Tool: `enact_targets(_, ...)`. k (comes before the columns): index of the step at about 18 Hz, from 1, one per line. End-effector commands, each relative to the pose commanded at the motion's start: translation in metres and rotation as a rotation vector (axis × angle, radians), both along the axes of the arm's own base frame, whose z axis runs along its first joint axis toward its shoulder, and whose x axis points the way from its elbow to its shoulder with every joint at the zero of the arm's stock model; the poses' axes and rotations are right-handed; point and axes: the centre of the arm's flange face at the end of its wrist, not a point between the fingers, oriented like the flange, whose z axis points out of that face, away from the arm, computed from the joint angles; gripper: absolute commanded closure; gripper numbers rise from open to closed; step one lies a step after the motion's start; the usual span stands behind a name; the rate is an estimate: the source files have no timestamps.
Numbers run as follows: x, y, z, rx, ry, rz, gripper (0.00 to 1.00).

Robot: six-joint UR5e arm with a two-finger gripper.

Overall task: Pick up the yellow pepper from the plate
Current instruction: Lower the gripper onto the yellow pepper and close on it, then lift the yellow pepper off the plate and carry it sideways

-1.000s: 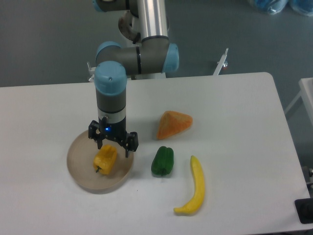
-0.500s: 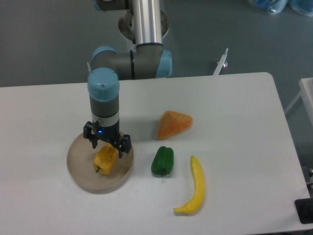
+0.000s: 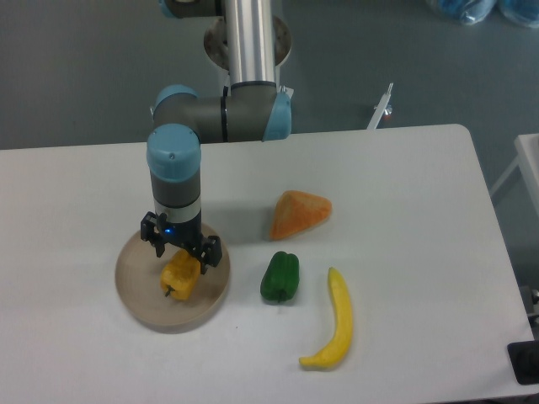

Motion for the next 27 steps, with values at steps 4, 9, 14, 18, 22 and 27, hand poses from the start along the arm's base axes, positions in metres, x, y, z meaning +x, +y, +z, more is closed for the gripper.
enact_targets(4, 0.000, 0.000, 0.000, -0.001, 0.001, 0.000, 0.25)
enact_targets(9, 0.000, 0.000, -0.001, -0.003, 0.009, -0.022, 0.62)
enact_targets(14, -0.001, 0.001, 0.008, 0.012, 0.015, -0.026, 0.62)
enact_targets(18, -0.002, -0.001, 0.031, 0.044, 0.034, -0.040, 0.62)
enact_targets(22, -0.028, -0.007, 0.070, 0.083, 0.100, -0.045, 0.61)
enact_targets(27, -0.109, -0.032, 0.105, 0.110, 0.176, -0.053, 0.61)
